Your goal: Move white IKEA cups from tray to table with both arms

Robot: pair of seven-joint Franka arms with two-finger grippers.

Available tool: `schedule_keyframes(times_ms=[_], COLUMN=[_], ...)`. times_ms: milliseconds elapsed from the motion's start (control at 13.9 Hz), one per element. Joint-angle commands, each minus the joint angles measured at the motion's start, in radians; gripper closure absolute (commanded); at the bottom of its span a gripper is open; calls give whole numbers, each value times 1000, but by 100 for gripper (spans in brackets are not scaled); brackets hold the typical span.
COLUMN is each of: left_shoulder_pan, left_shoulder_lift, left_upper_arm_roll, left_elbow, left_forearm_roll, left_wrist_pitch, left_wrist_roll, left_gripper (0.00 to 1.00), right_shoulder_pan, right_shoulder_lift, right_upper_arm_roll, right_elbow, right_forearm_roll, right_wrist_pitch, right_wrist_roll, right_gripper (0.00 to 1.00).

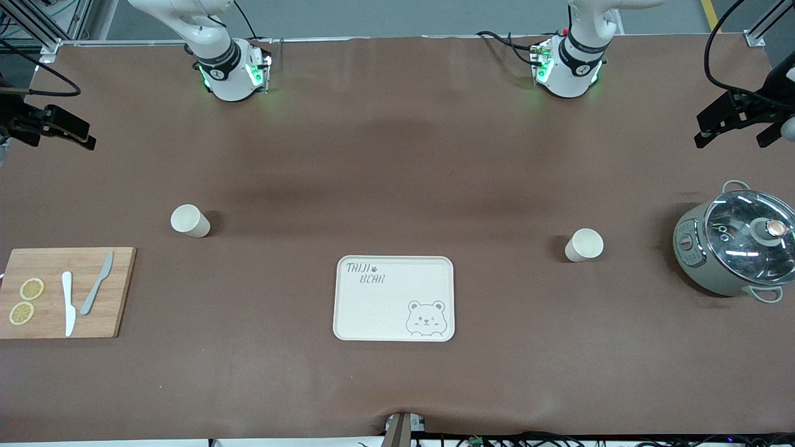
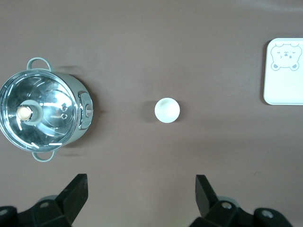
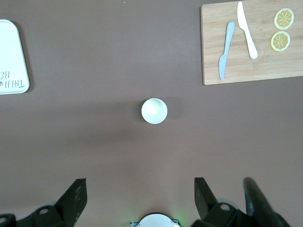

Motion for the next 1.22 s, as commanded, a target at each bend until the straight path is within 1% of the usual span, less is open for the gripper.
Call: schedule_keyframes(times_ms=[0,144,647,862,1150], left_shoulder_pan=[7,7,-5,-4,-2], left_shoulder_lift=[-5,13,20,18,7], left_upper_arm_roll=[5,5,-7,-44,-49], left_elbow=[10,29,28,29,31], left_forearm_roll=[-15,-6,-11,-3,-3], left_wrist_pitch=[-25,-27,-33,-51,-83], left_wrist_roll=[16,13,-33,-53,-51], left_gripper=[0,0,0,0,0], right_shoulder_pan=[-4,0,2,2,3], right_shoulder_lift=[-40,-38,-52,-52,-58], right_upper_arm_roll=[5,6,9,9,8], right_elbow=[-56,-58,-77,-79,-85], right_forearm_roll=[-19,-19,-1,9,10], right_wrist_pitch=[28,38,85,85,88], right_wrist_roll=[-13,-12,-13,-15,-15], right_gripper=[0,0,0,0,0])
